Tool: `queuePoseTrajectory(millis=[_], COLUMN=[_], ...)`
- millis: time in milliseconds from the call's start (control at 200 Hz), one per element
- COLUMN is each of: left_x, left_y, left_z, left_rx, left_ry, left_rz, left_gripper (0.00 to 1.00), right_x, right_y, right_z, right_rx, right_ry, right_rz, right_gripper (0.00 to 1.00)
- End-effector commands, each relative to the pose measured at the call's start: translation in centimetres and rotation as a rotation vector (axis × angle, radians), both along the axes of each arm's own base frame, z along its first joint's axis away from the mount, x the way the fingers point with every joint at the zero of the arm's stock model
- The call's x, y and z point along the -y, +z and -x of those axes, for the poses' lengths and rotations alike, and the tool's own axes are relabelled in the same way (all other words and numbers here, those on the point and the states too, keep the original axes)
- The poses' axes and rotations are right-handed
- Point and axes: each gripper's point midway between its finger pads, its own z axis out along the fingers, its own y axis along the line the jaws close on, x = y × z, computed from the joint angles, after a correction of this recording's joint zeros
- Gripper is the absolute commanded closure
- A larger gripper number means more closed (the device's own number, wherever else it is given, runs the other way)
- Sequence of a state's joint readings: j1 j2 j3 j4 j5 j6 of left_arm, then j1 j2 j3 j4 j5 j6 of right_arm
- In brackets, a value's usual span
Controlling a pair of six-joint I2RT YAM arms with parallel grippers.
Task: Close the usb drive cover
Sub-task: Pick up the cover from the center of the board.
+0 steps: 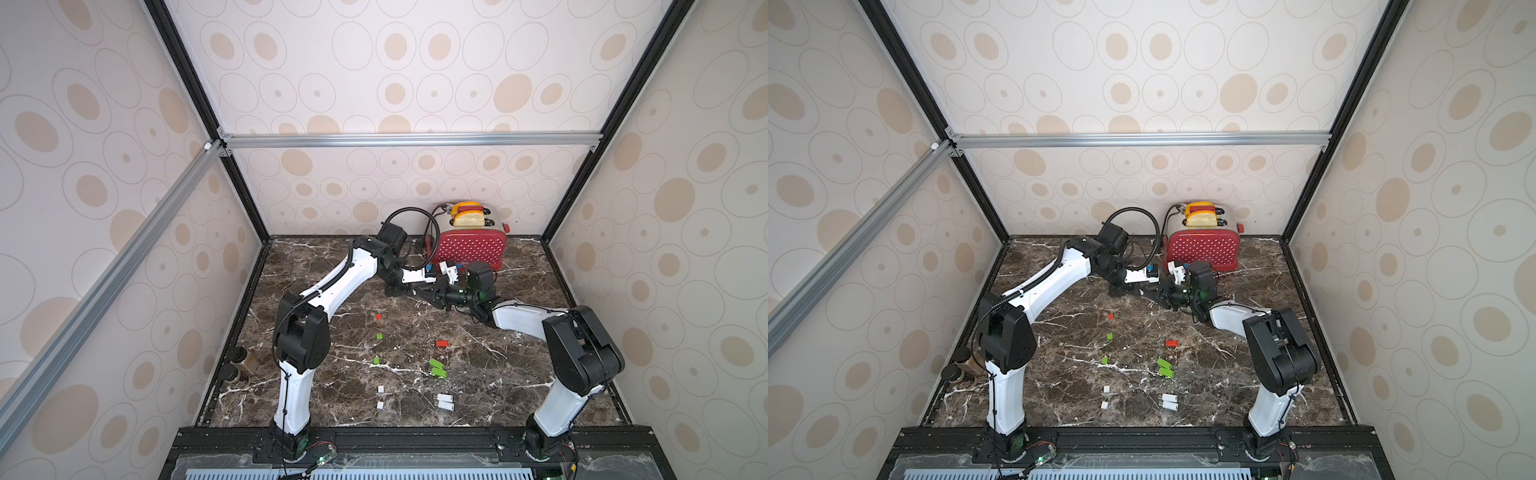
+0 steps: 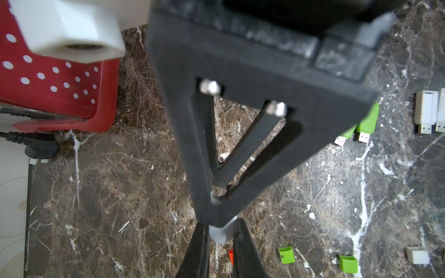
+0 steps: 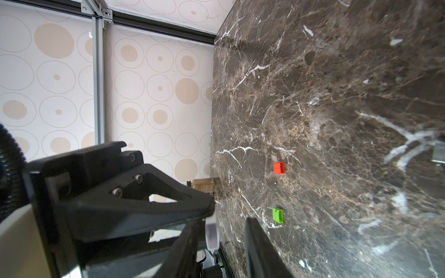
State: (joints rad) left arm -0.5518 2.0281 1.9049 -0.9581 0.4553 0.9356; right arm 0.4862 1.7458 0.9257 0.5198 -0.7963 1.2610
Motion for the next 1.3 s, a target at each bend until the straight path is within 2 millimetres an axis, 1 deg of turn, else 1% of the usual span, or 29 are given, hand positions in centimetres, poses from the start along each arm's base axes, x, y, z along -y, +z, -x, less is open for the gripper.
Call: queuePoseTrajectory(millis=[0, 265, 446, 566, 821, 1042, 1087, 1197, 1237, 1297], left_x=[0.9, 1.1, 1.2, 1.3, 1.5, 1.6, 1.5, 1.3, 1.2, 0.8], left_y=[1.7, 2.0, 1.8, 1.8, 2.2, 2.1, 2.2, 2.4, 2.5, 2.6], left_z=[-0.2, -0.5, 0.3, 0.5, 0.3, 0.3, 0.3, 0.2, 0.3, 0.4], left_rx=[0.016, 0.022, 0.023, 0.025, 0.028, 0.029, 0.030, 0.037, 0.039, 0.047], left_ry=[-0.001, 0.001, -0.031, -0.036, -0.033, -0.033, -0.030, -0.024, -0.021, -0.014], left_rz=[0.043, 0.051, 0.037, 0.035, 0.045, 0.044, 0.043, 0.038, 0.035, 0.025], left_gripper=[0.83, 0.83, 0.83, 0.84, 0.84, 0.83, 0.79, 0.56, 0.51, 0.46], right_x=[-0.8, -1.3, -1.4, -1.5, -1.5, -1.5, -1.5, -1.5, -1.3, -1.0], right_y=[0.7, 1.0, 1.1, 1.3, 1.3, 1.3, 1.2, 1.5, 1.6, 1.9], right_z=[0.1, 0.3, 0.2, 0.2, 0.3, 0.3, 0.3, 0.3, 0.4, 0.4], right_rx=[0.024, 0.030, 0.036, 0.040, 0.041, 0.045, 0.043, 0.052, 0.056, 0.066], right_ry=[0.031, 0.047, 0.052, 0.057, 0.063, 0.066, 0.065, 0.067, 0.068, 0.066], right_rz=[-0.020, -0.023, -0.023, -0.026, -0.027, -0.029, -0.027, -0.027, -0.026, -0.023], right_gripper=[0.65, 0.69, 0.73, 0.74, 0.86, 0.89, 0.89, 0.90, 0.90, 0.90])
